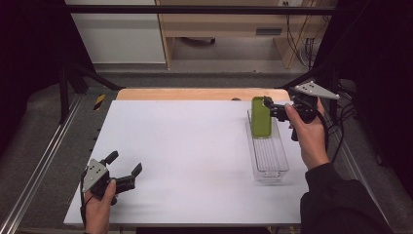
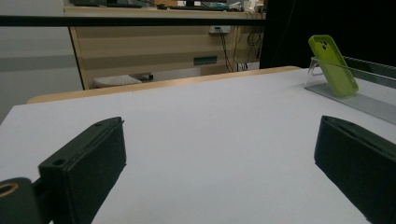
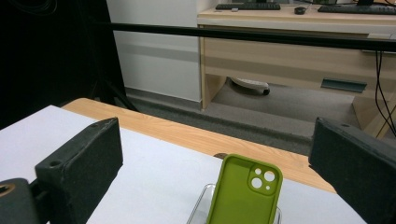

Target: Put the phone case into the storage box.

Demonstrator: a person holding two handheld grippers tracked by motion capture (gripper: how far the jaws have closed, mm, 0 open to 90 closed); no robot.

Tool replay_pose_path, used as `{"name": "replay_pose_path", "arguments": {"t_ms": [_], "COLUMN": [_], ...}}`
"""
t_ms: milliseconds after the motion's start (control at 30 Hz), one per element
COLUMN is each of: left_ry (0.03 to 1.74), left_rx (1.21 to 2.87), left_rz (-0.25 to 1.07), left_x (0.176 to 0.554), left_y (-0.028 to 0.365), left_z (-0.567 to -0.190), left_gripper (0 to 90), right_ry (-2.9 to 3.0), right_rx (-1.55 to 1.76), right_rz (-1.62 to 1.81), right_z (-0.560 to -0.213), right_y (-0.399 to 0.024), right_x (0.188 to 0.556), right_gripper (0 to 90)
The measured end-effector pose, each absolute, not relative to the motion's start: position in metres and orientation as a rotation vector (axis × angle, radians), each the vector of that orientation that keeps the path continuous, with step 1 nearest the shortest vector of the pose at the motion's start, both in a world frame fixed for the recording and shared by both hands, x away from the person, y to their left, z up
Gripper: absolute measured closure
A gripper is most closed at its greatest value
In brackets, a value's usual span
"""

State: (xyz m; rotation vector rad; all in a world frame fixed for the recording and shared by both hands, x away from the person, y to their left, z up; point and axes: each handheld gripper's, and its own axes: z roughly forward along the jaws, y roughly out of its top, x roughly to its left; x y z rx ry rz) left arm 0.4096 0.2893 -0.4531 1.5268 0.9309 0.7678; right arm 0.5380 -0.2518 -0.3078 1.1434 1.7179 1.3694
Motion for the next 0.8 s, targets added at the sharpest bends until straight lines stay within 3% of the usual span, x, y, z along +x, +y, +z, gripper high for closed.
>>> {"name": "replay_pose_path", "arguments": {"t_ms": [800], "left_ry": [0.94], "left_rx": [1.517], "left_rz": [0.767], "left_x": [0.411], "left_y": [0.294], "left_z": [-0.454], "left_gripper": [1.5], "right_ry": [1.707], "right_rx": [1.157], "right_rz": [1.385], "right_z": [-0.315], "right_y": [-0.272], "right_x": [0.509], "right_gripper": [3.2]}}
